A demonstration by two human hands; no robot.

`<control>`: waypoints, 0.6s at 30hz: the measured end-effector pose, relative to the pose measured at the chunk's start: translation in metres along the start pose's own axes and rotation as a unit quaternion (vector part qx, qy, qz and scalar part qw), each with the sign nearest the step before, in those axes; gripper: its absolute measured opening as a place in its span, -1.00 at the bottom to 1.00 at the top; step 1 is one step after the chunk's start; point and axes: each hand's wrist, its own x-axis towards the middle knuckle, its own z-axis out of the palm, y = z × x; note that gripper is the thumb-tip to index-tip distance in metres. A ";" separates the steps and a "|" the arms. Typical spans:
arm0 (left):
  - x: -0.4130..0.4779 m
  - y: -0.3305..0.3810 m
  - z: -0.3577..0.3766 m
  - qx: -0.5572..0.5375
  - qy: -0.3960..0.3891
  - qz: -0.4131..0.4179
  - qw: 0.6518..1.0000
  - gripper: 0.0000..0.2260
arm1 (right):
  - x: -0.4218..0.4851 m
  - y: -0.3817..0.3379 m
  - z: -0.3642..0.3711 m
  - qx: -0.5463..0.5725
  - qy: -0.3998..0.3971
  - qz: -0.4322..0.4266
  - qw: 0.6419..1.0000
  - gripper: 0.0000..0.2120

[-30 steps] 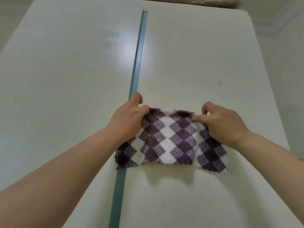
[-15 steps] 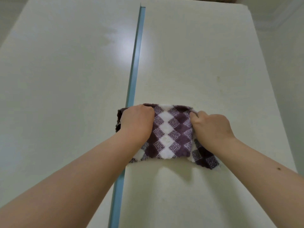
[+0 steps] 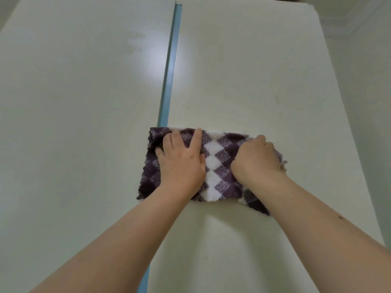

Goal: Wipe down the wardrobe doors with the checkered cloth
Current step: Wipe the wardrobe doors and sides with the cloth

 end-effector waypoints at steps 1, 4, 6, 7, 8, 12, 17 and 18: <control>-0.001 -0.001 0.003 -0.011 -0.007 0.007 1.000 -0.52 | -0.002 -0.001 0.005 0.015 0.020 0.012 1.000 -0.55; -0.002 -0.005 0.013 -0.036 -0.010 0.000 0.999 -0.54 | -0.006 0.003 0.028 0.035 0.094 0.006 0.995 -0.44; -0.002 -0.009 0.018 -0.028 -0.010 -0.007 1.000 -0.52 | -0.009 0.008 0.044 0.041 0.102 -0.009 0.994 -0.40; -0.002 -0.011 0.021 -0.014 -0.008 -0.006 1.000 -0.48 | -0.009 0.009 0.051 0.039 0.101 -0.018 0.994 -0.39; -0.001 -0.012 0.022 -0.003 -0.009 -0.004 1.000 -0.43 | -0.008 0.012 0.056 0.036 0.100 -0.024 0.994 -0.40; 0.010 -0.013 0.022 0.014 -0.008 0.003 1.000 -0.34 | 0.005 0.014 0.056 0.033 0.101 -0.043 0.993 -0.44; 0.036 -0.011 0.015 0.004 -0.006 0.001 1.000 -0.35 | 0.030 0.013 0.044 0.031 0.113 -0.056 0.992 -0.42; 0.042 -0.009 0.015 0.005 -0.002 0.001 1.000 -0.34 | 0.036 0.013 0.041 0.033 0.119 -0.057 0.991 -0.42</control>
